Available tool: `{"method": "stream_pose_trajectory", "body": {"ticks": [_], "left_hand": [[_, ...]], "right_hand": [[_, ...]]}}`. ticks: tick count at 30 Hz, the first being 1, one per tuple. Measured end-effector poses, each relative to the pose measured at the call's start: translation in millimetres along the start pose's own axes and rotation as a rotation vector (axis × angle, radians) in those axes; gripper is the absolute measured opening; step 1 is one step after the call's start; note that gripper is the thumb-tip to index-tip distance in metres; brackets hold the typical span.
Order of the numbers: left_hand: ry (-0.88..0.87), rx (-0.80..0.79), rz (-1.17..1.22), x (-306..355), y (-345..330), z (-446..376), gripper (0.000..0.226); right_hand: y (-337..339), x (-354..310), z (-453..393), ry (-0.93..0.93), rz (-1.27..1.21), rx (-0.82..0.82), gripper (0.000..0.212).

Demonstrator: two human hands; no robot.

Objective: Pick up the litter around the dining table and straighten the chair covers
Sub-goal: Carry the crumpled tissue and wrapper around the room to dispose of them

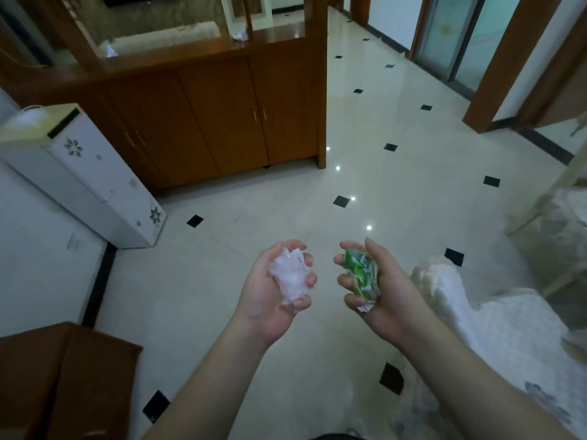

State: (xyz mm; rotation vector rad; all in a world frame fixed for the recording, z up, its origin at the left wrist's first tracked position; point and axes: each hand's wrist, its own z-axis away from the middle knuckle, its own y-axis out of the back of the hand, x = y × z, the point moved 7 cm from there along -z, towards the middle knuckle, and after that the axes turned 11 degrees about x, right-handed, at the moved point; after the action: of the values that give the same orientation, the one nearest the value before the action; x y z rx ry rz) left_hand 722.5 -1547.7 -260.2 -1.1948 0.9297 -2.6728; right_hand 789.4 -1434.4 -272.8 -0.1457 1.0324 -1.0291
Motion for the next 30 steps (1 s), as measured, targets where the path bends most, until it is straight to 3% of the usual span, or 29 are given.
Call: {"method": "stream_pose_trajectory", "body": {"ticks": [11,17,23,30], "left_hand": [[-0.008,-0.022,-0.007,120.1,6.7,-179.6,0.025],[0.027,-0.175,-0.124,181.5,-37.2,-259.9,0.030],[0.151,-0.268,-0.093,184.3,-103.9,-343.9,0.026],[0.236,-0.298,-0.184,157.9,-194.1,-449.0,0.024]], "right_hand": [[-85.8,-72.7,-179.3,0.049,0.020,0.053,0.031],[-124.2,-113.6,-249.8,0.090,0.020,0.089,0.030],[-103.0,-171.9,-304.9,0.151,-0.049,0.194,0.030],[-25.5,-251.6,-377.1,0.196,-0.225,0.321,0.029]]}}
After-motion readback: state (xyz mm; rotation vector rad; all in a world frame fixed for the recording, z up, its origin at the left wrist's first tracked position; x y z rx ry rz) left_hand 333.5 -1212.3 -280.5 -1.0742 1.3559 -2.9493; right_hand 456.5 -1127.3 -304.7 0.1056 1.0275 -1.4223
